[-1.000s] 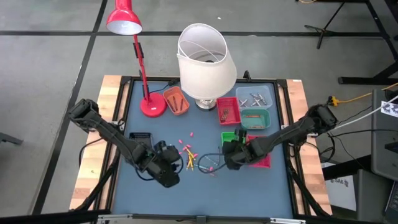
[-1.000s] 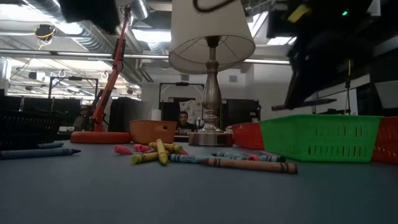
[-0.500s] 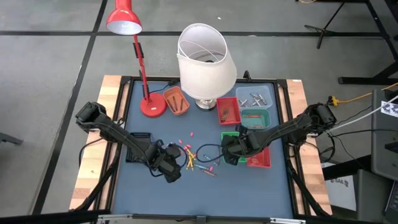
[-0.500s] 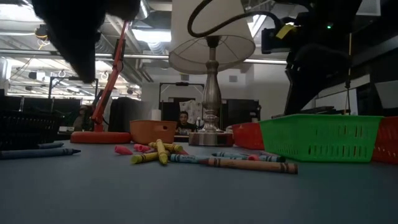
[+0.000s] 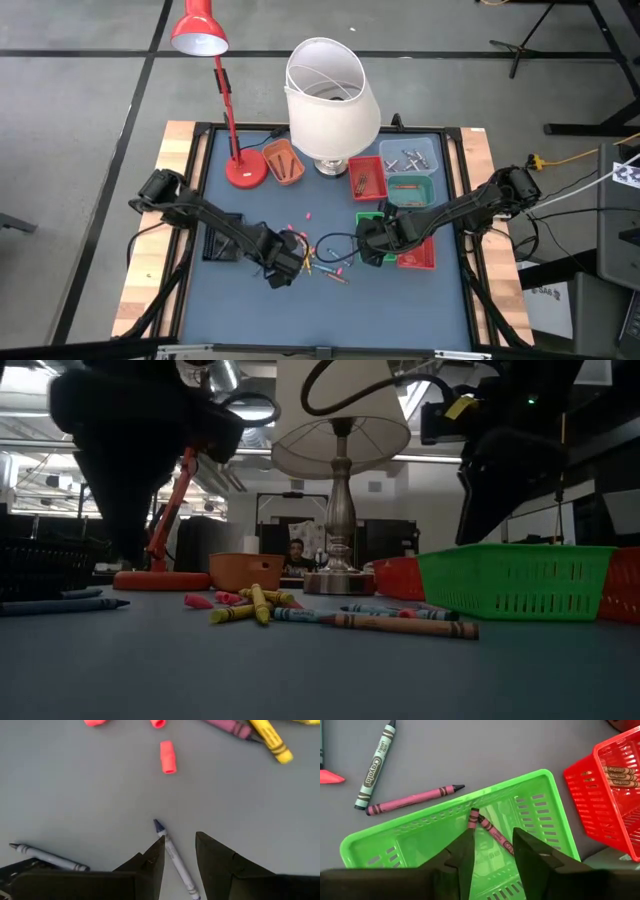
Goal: Sort crayons
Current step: Put the blue crayon into the black bin
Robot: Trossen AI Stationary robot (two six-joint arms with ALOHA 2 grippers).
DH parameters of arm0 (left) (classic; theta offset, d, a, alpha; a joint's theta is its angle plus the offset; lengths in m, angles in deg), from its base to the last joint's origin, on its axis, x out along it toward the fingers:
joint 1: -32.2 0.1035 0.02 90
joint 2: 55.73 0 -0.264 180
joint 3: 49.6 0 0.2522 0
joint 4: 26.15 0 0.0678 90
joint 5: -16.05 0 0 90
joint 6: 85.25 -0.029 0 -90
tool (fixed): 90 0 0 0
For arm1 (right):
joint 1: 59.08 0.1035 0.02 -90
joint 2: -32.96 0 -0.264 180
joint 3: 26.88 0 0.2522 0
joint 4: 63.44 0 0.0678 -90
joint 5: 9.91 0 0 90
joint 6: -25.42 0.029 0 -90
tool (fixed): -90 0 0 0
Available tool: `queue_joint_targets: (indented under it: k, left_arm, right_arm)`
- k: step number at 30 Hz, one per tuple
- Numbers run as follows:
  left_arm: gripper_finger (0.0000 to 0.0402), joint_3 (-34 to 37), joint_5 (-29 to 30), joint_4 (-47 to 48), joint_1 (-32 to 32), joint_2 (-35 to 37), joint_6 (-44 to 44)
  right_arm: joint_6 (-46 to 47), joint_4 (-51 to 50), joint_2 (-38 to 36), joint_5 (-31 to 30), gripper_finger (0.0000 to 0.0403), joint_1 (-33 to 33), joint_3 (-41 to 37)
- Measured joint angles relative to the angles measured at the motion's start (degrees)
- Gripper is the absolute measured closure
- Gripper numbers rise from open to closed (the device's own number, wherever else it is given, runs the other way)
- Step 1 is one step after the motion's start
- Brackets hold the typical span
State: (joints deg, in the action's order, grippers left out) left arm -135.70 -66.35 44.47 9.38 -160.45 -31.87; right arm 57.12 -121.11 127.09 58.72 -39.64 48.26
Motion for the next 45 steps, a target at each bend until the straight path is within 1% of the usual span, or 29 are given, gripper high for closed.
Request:
queue_joint_targets:
  k: [9, 11, 15, 20, 26, 34, 39, 45]
  left_arm:
    - [0.0308, 0.3, 0.0, -0.1, 1.5, 0.0, 0.0]
    - [0.0308, 1.5, -0.2, -0.5, 1.5, 0.0, 0.0]
    - [0.0308, 5.2, -2.5, -0.9, 1.5, 0.0, 0.2]
    - [0.0308, 8.7, -2.7, -4.0, 1.5, 0.1, 0.5]
    - [0.0308, 8.9, -2.5, -4.3, 1.4, 0.1, 0.1]
    - [0.0308, 8.9, -4.0, -5.3, 1.5, 0.2, 0.5]
    - [0.0308, 9.0, -6.0, -7.7, 1.4, -0.1, 0.5]
    - [0.0308, 9.1, -5.9, -9.2, 1.4, 0.0, 0.5]
  right_arm:
    - [0.0, 0.8, 0.0, 0.0, 0.0271, 0.0, 0.0]
    - [0.0, 0.8, 0.0, 0.0, 0.0271, 0.0, 0.0]
    - [0.0, 1.0, 0.0, 0.0, 0.0271, 0.0, 0.0]
    - [0.0, 1.0, 0.0, 0.0, 0.0271, 0.0, 0.0]
    - [0.0, 1.0, 0.0, 0.0, 0.0271, 0.0, 0.0]
    - [0.0, 1.1, 0.0, 0.0, 0.0272, 0.0, 0.0]
    - [0.0, 1.1, 0.0, 0.0, 0.0272, 0.0, 0.0]
    - [0.0, 1.7, 0.0, 0.0, 0.0272, 0.0, 0.0]
